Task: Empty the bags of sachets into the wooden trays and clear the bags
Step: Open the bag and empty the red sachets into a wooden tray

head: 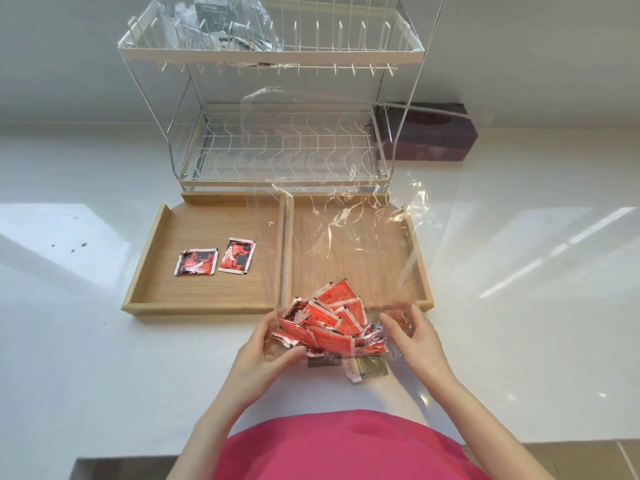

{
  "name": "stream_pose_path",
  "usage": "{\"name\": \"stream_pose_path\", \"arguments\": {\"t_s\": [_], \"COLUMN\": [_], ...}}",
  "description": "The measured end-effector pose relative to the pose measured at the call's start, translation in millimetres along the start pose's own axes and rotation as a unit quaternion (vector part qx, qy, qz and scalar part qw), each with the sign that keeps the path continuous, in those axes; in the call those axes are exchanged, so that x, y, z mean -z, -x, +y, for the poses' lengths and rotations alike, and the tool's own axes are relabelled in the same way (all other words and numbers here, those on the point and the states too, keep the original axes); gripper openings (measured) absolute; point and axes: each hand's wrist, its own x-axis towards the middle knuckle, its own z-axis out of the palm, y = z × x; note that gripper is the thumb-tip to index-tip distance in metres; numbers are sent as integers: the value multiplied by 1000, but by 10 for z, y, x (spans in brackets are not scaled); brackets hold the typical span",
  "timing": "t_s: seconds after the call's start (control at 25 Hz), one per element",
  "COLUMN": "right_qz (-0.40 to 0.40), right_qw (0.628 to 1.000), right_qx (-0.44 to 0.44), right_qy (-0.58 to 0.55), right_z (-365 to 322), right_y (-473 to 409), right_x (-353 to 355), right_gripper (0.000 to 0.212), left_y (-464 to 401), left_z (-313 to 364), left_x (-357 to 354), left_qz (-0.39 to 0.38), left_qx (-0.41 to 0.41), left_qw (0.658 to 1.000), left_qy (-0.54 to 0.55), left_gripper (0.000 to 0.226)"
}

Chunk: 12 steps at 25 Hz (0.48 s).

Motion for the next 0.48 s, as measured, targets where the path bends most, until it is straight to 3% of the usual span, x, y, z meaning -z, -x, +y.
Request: {"name": "stream_pose_path", "arguments": {"t_s": [0.08, 0.24, 0.36, 0.48], "right_qz": [-46, -166, -214, -246], "right_qw": [999, 983, 972, 965], "right_qx": [0, 3, -2, 17], "right_qy": [18, 76, 91, 93], "right_z": [-10, -103, -182, -215], "right_y": [41, 112, 89, 95], "right_x": [-18, 7, 42, 39], "right_gripper": [12, 48, 63, 74], "left_y": [-22, -110, -151, -177], "left_z": [3, -45, -37, 26], "left_x": [-40, -65, -60, -54], "left_qz": [12, 41, 35, 35], "left_qx": [-13, -7, -3, -7], "left_qw": [1000, 999, 999, 999], "left_qy": [-18, -33, -32, -40], "left_gripper": [50, 31, 29, 11]}}
